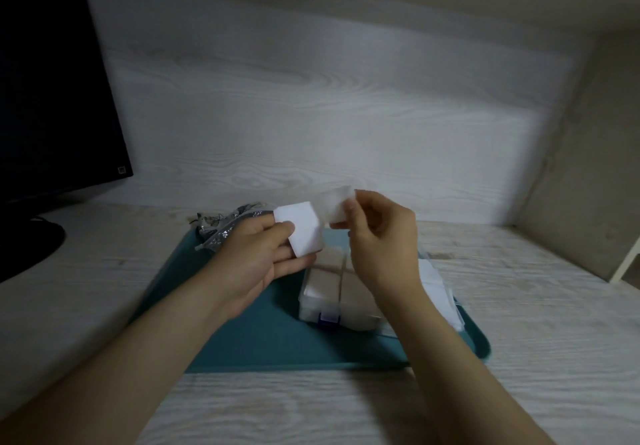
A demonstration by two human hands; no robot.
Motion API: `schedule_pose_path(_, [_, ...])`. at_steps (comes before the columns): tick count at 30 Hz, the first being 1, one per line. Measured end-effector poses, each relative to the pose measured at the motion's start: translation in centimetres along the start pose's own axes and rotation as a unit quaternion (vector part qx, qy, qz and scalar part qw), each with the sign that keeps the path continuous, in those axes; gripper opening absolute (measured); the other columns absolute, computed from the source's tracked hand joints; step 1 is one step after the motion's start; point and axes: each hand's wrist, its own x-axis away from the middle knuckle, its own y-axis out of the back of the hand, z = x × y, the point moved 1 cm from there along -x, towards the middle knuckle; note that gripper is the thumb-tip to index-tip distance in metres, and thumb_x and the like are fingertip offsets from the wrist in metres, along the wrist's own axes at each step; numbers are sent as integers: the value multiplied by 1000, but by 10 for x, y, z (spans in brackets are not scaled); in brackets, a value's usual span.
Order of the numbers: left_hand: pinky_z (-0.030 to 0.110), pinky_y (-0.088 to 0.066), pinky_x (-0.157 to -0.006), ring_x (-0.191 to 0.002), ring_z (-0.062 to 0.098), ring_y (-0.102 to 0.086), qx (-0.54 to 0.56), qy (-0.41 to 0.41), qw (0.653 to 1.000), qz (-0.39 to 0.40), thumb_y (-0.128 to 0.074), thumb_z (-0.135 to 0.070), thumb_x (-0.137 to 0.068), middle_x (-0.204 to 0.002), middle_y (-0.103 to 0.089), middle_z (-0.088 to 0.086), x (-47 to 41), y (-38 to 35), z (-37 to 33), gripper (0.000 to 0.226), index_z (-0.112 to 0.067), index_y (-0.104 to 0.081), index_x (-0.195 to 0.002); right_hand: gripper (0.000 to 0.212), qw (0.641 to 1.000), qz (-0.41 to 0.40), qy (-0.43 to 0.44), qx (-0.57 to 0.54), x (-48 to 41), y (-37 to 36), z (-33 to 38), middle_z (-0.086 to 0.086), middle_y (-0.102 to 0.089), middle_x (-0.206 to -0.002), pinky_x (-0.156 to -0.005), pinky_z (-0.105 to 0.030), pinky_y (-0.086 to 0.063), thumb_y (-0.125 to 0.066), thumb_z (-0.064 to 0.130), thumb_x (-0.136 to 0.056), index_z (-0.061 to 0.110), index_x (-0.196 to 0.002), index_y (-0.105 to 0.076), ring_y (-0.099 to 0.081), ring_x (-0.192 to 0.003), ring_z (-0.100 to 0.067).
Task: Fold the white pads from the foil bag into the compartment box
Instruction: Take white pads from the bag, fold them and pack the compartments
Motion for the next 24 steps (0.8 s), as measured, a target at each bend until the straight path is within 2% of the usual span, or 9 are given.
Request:
schedule_pose_path(3, [39, -64, -89, -107, 32, -77, -3, 5, 1000, 3, -46, -4, -111, -116, -78, 19, -1, 2, 0, 26, 2, -62, -130, 14, 992, -44, -62, -104, -1, 6, 7, -2, -79, -81, -71, -34, -62, -58, 10, -105, 11, -106, -73, -78, -76, -15])
schedule_pose_path(7, [41, -63, -94, -112, 30, -76, -30, 2, 998, 47, -51, -7, -110, -119, -78, 16, 1, -1, -1, 27, -1, -65, -133, 10, 959, 50, -159, -230, 2, 3, 13, -10, -74, -75, -70, -34, -57, -63, 2, -99, 0, -100, -73, -75, -75, -25])
schedule_pose_path(9, [43, -61, -100, -115, 28, -74, -56, -1, 995, 83, -58, -9, -106, -122, -77, 13, 4, -4, -2, 29, -8, -66, -134, 12, 958, 84, -168, -219, 6, -2, 12, -13, -75, -79, -71, -37, -61, -65, 1, -98, 1, -97, -76, -74, -74, -26])
schedule_pose_path(11, [44, -59, -102, -117, 28, -74, -75, -2, 992, 101, -59, -5, -105, -123, -77, 13, 5, -5, -3, 31, -9, -66, -135, 14, 970, 78, -152, -174, 8, -3, 11, -10, -78, -82, -65, -34, -62, -66, 3, -99, 6, -96, -79, -76, -73, -24])
schedule_pose_path(14, [45, -60, -101, -115, 29, -74, -91, 0, 991, 98, -46, 14, -101, -120, -77, 17, 5, -5, -3, 42, -6, -66, -132, 12, 989, 56, -99, -96, 7, -2, 8, -2, -79, -82, -59, -24, -57, -68, 6, -98, 10, -97, -80, -75, -68, -14])
schedule_pose_path(16, [48, -59, -102, -109, 27, -76, -95, 2, 991, 94, -40, 17, -98, -117, -77, 18, 5, -5, -3, 46, -3, -67, -131, 12, 994, 49, -75, -55, 6, -2, 6, 2, -79, -81, -62, -26, -58, -70, 9, -97, 13, -96, -81, -75, -69, -11])
schedule_pose_path(19, [51, -57, -104, -113, 29, -75, -95, -12, 991, 97, -51, -5, -108, -121, -76, 18, 6, -3, -2, 28, -3, -66, -131, 11, 997, 52, -50, 2, 7, -2, 5, 10, -80, -83, -71, -30, -62, -72, 16, -95, 19, -97, -83, -75, -74, -7])
schedule_pose_path(21, [49, -59, -101, -115, 30, -74, -116, -37, 989, 83, -52, -18, -110, -122, -77, 15, 5, -3, 0, 28, -7, -67, -132, 13, 998, 44, -49, 8, 7, -2, 6, 13, -79, -85, -67, -25, -60, -71, 20, -96, 23, -101, -83, -73, -74, -4])
schedule_pose_path(24, [45, -62, -96, -113, 29, -75, -112, -47, 991, 59, -45, -18, -113, -122, -77, 13, 3, -2, 0, 30, -8, -65, -133, 20, 997, 16, -81, 6, 5, 0, 4, 14, -76, -97, -70, -21, -54, -66, 23, -99, 26, -114, -79, -67, -76, -2])
